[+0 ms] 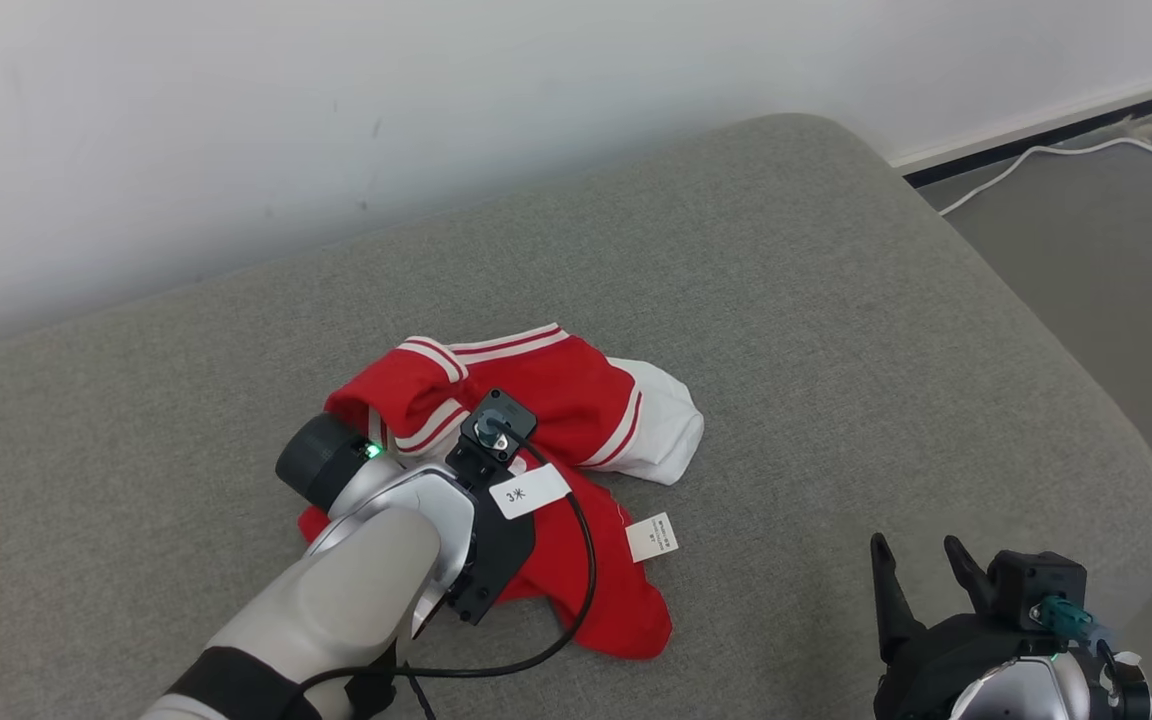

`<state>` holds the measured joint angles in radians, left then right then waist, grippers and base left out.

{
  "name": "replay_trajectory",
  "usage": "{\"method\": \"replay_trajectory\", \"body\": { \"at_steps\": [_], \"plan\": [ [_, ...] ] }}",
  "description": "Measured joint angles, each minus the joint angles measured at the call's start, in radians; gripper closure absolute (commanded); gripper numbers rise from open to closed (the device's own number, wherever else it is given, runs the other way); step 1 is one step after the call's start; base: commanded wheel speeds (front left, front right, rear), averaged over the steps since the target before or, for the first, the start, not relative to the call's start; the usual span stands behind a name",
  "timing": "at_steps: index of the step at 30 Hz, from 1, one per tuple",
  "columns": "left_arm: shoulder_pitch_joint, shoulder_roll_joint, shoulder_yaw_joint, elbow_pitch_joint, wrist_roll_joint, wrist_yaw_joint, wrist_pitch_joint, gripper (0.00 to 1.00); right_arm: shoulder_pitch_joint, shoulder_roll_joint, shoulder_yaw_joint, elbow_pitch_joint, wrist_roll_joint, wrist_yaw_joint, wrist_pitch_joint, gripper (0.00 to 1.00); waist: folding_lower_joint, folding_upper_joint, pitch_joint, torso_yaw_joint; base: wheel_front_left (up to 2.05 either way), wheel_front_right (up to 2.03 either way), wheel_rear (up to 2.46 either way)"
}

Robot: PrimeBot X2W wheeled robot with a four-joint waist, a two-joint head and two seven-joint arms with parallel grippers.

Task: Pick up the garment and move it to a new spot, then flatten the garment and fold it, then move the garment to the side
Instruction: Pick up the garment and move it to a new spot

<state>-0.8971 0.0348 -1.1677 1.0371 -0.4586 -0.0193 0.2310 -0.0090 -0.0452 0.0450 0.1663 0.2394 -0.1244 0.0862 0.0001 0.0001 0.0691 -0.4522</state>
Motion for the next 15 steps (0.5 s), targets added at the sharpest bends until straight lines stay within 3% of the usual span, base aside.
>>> {"method": "replay_trajectory", "body": {
  "at_steps": [9, 15],
  "plan": [
    [-0.009, 0.001, 0.036, -0.024, -0.062, -0.001, -0.042, 1.00, 0.000, 0.001, -0.013, 0.022, 0.008, 0.000, -0.018, 0.00, 0.0000, 0.0000, -0.010, 0.034, 0.00, 0.00, 0.00],
    [-0.058, 0.000, 0.130, -0.076, -0.123, 0.028, -0.162, 1.00, 0.003, 0.001, -0.046, 0.027, 0.015, 0.000, -0.034, 0.00, 0.0000, 0.0000, -0.026, 0.077, 0.00, 0.00, 0.00]
  ]
}}
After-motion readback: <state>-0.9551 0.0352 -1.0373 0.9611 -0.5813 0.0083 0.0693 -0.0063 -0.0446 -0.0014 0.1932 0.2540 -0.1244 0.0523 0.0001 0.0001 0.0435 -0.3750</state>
